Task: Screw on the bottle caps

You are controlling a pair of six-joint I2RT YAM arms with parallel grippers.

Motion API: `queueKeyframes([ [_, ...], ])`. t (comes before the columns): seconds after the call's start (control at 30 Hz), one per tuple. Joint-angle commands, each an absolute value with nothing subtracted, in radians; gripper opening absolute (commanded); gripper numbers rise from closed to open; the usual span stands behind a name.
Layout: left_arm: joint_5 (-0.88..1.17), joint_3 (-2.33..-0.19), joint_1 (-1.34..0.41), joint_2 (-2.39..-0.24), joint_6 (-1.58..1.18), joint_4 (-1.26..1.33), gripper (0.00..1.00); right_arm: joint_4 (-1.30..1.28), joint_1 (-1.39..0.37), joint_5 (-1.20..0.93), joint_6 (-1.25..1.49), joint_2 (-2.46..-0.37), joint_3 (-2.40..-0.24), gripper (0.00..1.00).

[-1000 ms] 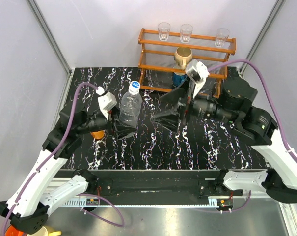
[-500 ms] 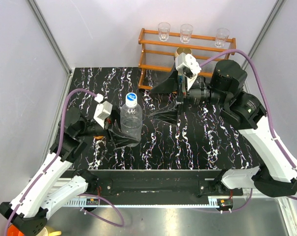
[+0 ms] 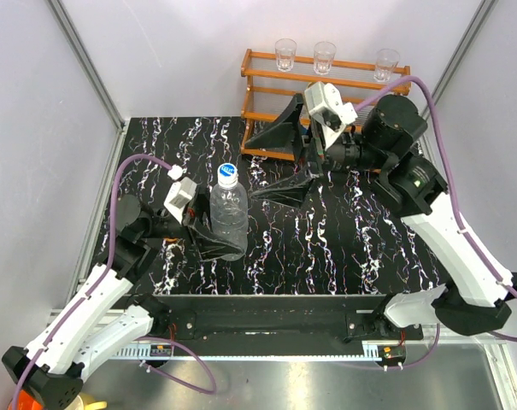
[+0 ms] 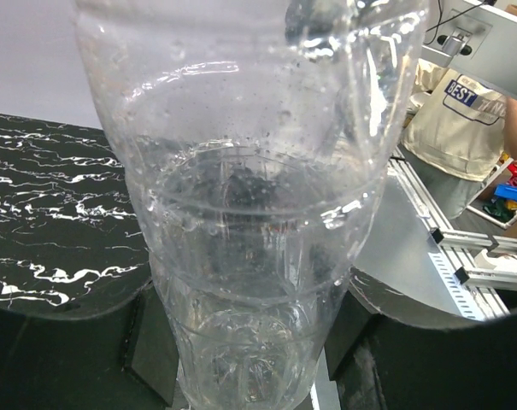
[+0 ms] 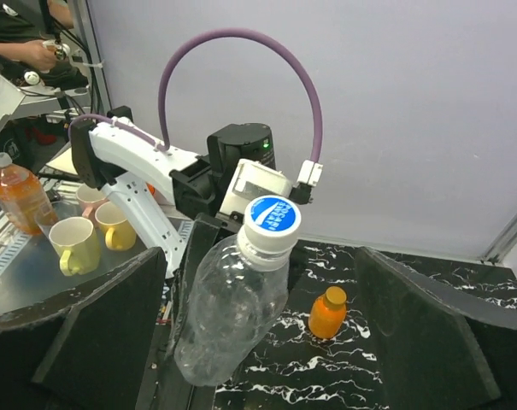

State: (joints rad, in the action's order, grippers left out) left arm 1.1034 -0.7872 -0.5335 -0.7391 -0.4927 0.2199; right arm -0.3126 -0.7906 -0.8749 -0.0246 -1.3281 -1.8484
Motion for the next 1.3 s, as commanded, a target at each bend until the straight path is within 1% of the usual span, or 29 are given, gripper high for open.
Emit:
queueKeyframes([
  [0.0, 1.143, -0.776, -0.528, -0.724, -0.526, 0.347, 0.54, -0.167, -0.785, -0.907, 0.041, -1.38, -1.845, 1.0],
  [0.23, 1.135, -0.767, -0.528, -0.723, -0.54, 0.35, 0.54, -0.051, -0.787, -0.968, 0.116, -1.423, -1.848, 0.99],
  [0.67, 1.115, -0.752, -0.526, -0.71, -0.542, 0.339, 0.53, -0.069, -0.856, -0.959, 0.092, -1.457, -1.858, 0.93],
  [0.9, 1.112, -0.749, -0.525, -0.704, -0.528, 0.322, 0.53, -0.074, -0.87, -0.95, 0.097, -1.474, -1.868, 0.88],
  [1.1, 1.111, -0.747, -0.525, -0.701, -0.531, 0.321, 0.52, -0.071, -0.871, -0.954, 0.11, -1.483, -1.876, 0.79],
  [1.27, 1.108, -0.746, -0.525, -0.7, -0.529, 0.319, 0.52, -0.041, -0.871, -0.954, 0.129, -1.488, -1.87, 0.73],
])
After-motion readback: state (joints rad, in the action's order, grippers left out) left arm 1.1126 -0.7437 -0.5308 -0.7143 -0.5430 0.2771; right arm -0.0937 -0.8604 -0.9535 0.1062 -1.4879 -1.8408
